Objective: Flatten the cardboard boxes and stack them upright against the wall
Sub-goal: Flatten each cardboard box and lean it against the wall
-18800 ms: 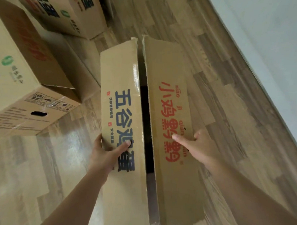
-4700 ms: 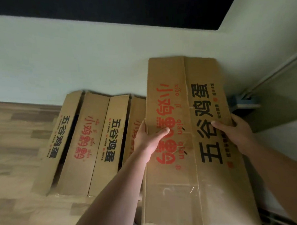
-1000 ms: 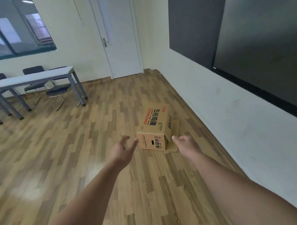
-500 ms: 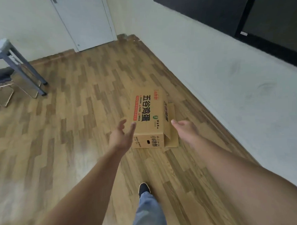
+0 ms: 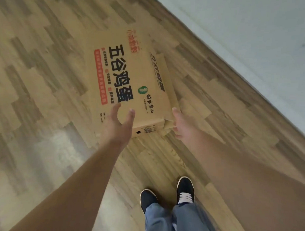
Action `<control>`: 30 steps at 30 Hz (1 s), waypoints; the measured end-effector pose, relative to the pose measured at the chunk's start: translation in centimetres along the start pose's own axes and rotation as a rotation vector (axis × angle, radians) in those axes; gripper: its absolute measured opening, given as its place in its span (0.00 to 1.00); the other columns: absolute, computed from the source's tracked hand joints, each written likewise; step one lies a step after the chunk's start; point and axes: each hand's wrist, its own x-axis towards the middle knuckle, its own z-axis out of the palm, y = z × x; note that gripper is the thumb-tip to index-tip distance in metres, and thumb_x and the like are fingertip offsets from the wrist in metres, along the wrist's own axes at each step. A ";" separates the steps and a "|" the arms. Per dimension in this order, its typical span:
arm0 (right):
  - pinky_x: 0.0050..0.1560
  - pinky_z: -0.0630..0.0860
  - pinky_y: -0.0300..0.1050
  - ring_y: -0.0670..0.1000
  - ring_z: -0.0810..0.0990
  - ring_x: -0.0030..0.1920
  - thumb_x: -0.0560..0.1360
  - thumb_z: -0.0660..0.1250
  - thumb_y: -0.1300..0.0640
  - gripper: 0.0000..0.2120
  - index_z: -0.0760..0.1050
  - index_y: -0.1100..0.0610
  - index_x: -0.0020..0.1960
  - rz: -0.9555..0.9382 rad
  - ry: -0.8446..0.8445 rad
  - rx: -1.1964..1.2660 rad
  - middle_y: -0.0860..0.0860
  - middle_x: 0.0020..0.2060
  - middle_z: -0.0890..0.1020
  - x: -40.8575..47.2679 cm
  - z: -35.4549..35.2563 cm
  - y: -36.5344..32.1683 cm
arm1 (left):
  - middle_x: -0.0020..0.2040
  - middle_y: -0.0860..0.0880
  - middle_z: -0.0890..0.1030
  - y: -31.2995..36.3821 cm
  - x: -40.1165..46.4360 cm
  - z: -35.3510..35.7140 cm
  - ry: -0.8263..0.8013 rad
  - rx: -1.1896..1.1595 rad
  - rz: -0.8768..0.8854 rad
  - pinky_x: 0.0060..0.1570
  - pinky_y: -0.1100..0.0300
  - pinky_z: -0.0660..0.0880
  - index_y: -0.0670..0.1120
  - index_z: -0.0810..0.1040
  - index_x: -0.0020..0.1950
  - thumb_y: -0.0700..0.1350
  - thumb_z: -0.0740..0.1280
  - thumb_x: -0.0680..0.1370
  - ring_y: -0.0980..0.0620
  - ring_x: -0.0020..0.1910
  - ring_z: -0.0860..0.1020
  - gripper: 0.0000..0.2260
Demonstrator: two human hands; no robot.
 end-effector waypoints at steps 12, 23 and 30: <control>0.66 0.74 0.71 0.63 0.78 0.62 0.79 0.70 0.39 0.29 0.73 0.56 0.71 0.250 -0.062 0.738 0.55 0.60 0.80 19.3 7.8 5.3 | 0.76 0.54 0.72 -9.8 13.9 15.6 -0.077 0.177 -0.042 0.69 0.30 0.67 0.60 0.66 0.78 0.75 0.52 0.73 0.42 0.79 0.65 0.36; 0.50 0.86 0.63 0.52 0.84 0.47 0.83 0.67 0.46 0.17 0.77 0.62 0.56 -0.203 0.032 0.359 0.66 0.52 0.84 6.8 5.6 1.1 | 0.76 0.49 0.69 -7.5 8.3 10.9 0.056 -0.242 -0.135 0.73 0.39 0.68 0.64 0.65 0.80 0.75 0.59 0.71 0.47 0.74 0.70 0.38; 0.35 0.77 0.48 0.48 0.79 0.28 0.82 0.66 0.39 0.26 0.79 0.61 0.40 -0.234 0.098 0.100 0.53 0.29 0.81 1.8 4.4 5.3 | 0.81 0.49 0.66 -8.4 5.2 11.8 0.024 -0.454 -0.382 0.71 0.48 0.63 0.58 0.62 0.83 0.67 0.57 0.82 0.46 0.78 0.66 0.30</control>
